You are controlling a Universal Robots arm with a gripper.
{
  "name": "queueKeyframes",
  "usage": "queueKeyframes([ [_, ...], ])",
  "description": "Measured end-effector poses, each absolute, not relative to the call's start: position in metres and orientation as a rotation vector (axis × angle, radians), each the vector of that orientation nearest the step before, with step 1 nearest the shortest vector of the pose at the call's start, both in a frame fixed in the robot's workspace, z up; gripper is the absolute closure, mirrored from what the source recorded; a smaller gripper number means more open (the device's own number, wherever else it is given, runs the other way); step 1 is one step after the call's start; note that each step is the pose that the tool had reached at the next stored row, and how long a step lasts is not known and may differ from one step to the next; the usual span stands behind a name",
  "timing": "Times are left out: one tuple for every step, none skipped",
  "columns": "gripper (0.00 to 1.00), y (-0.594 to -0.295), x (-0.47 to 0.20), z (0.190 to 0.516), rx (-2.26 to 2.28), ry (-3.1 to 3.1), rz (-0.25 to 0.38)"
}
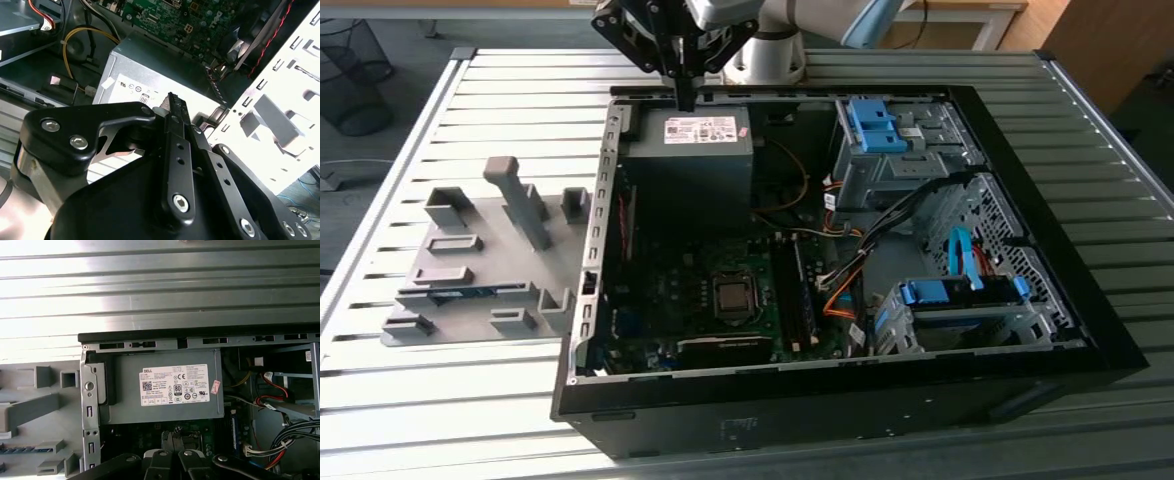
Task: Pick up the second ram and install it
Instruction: 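Reach for the second ram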
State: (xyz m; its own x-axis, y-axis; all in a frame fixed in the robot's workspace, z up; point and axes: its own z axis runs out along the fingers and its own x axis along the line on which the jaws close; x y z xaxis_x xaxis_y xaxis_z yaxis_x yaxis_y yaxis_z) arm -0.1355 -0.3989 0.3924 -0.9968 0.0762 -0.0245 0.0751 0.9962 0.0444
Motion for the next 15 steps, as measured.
queueKeyframes([
  [0.9,-0.3989,-0.1356,0.3924,0.118,3.112,0.068],
  [0.9,-0.3989,-0.1358,0.3923,0.118,3.112,0.068],
  [0.9,-0.3989,-0.1361,0.3923,0.118,3.112,0.068],
  [0.9,-0.3989,-0.1363,0.3923,0.118,3.112,0.068],
  [0.9,-0.3989,-0.1365,0.3923,0.118,3.112,0.068],
  [0.9,-0.3989,-0.1367,0.3923,0.118,3.112,0.068],
  [0.9,-0.3989,-0.1371,0.3923,0.118,3.112,0.068],
  [0.9,-0.3989,-0.1375,0.3922,0.118,3.112,0.068],
  [0.9,-0.399,-0.1379,0.3922,0.118,3.112,0.068],
  [0.9,-0.399,-0.1384,0.3922,0.118,3.112,0.068],
  [0.9,-0.3989,-0.1389,0.3922,0.118,3.113,0.068],
  [0.9,-0.3989,-0.1393,0.3922,0.118,3.113,0.068],
  [0.9,-0.399,-0.1398,0.3921,0.118,3.113,0.068],
  [0.9,-0.399,-0.1406,0.3921,0.118,3.112,0.068],
  [0.9,-0.3989,-0.1411,0.392,0.118,3.112,0.068],
])
